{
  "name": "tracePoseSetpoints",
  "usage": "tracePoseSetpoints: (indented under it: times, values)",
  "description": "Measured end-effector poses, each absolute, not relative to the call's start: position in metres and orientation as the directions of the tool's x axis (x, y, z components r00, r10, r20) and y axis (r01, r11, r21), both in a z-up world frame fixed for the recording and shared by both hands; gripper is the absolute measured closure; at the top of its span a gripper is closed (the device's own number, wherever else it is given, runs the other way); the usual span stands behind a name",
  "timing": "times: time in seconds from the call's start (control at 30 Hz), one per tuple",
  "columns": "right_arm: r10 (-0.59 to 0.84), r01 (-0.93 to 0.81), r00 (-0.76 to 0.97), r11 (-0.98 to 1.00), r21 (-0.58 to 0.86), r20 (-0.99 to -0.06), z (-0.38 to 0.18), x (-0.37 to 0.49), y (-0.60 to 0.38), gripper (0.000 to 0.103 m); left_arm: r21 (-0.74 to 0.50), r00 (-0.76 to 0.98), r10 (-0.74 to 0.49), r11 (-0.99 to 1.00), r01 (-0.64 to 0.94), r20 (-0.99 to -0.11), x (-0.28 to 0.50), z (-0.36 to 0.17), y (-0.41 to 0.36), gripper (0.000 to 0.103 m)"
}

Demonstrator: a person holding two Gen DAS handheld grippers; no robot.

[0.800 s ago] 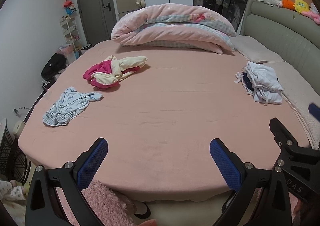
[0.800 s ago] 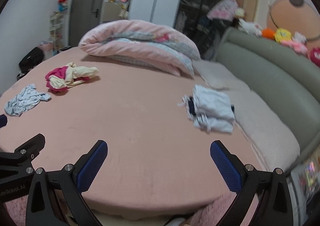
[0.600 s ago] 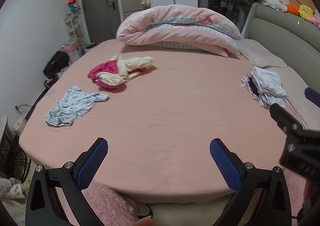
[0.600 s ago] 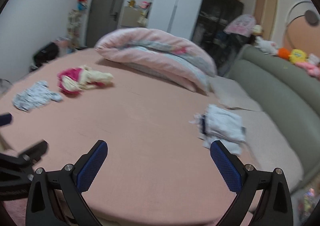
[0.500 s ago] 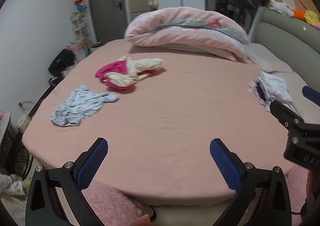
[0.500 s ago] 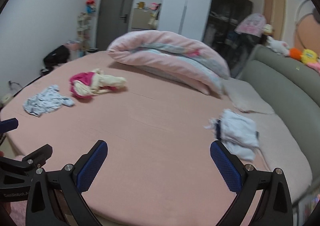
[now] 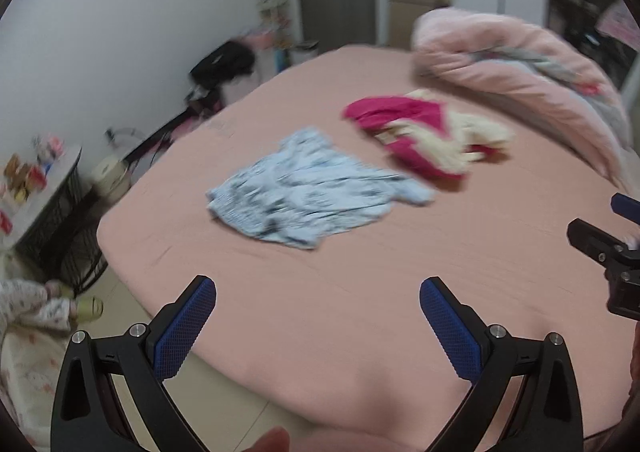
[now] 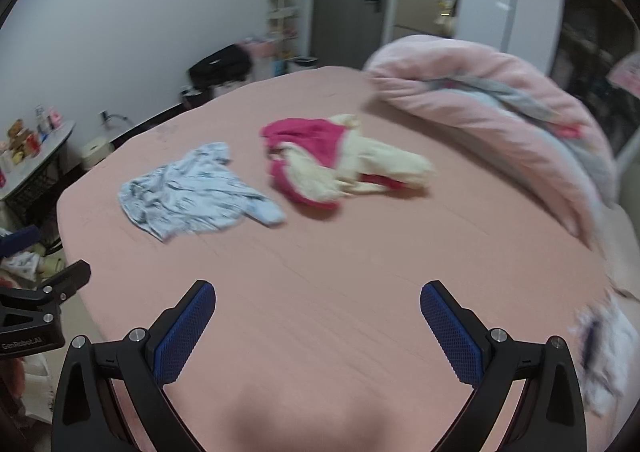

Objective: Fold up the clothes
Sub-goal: 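Move both grippers toward the light blue pajama garment on the bed, then grasp the elastic waistband with the right gripper while the left gripper grasps it too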

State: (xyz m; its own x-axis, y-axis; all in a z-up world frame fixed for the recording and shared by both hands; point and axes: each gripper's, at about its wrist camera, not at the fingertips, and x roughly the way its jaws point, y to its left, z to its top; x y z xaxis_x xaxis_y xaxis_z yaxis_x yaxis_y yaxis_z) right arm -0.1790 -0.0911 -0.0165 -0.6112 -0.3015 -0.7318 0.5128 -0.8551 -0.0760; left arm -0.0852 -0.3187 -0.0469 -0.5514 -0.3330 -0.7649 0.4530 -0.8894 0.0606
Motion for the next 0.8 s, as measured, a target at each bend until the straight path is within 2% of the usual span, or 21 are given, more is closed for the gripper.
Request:
tracePoseSetpoints:
  times: [0.17,0.4,0.47,0.6,0.63,0.73,0.77,0.8]
  values:
    - [-0.343,0.601,-0.512,-0.798,-0.044,-0.788,-0.075,-0.228,-0.203,0.001,0.011,-0.47,-0.31,-0.843,0.538,-0.826,-0.114,-0.107,-0.397,0.007]
    - [-0.333,0.646,-0.409,-0.763,-0.012,-0.85,-0.158,-0.274,-0.309,0.001,-0.062,-0.441,-0.273,-0.791,0.609,-0.855,-0.16,-0.158,-0.474,0.008]
    - [-0.337,0.667,-0.392,-0.745,-0.012,-0.856,-0.175,-0.277,-0.329,0.001,-0.099,-0.463,-0.259,-0.78,0.618,-0.848,-0.173,-0.163,-0.489,0.008]
    - [-0.316,0.696,-0.375,-0.717,-0.04,-0.872,-0.208,-0.281,-0.357,0.0,-0.222,-0.49,-0.155,-0.747,0.626,-0.858,-0.192,-0.188,-0.514,0.006]
    - [-0.314,0.694,-0.365,-0.719,-0.032,-0.876,-0.215,-0.283,-0.359,0.0,-0.241,-0.495,-0.142,-0.739,0.629,-0.857,-0.195,-0.193,-0.518,0.0]
    - [-0.307,0.688,-0.338,-0.726,-0.011,-0.89,-0.221,-0.289,-0.36,0.001,-0.188,-0.471,-0.185,-0.747,0.637,-0.862,-0.2,-0.191,-0.511,0.0]
    - [-0.301,0.691,-0.332,-0.723,-0.013,-0.894,-0.221,-0.29,-0.36,0.002,-0.165,-0.456,-0.198,-0.751,0.639,-0.867,-0.202,-0.189,-0.508,0.003]
    - [-0.306,0.695,-0.323,-0.719,-0.005,-0.895,-0.219,-0.289,-0.358,0.011,-0.145,-0.444,-0.207,-0.757,0.637,-0.872,-0.204,-0.187,-0.505,0.01]
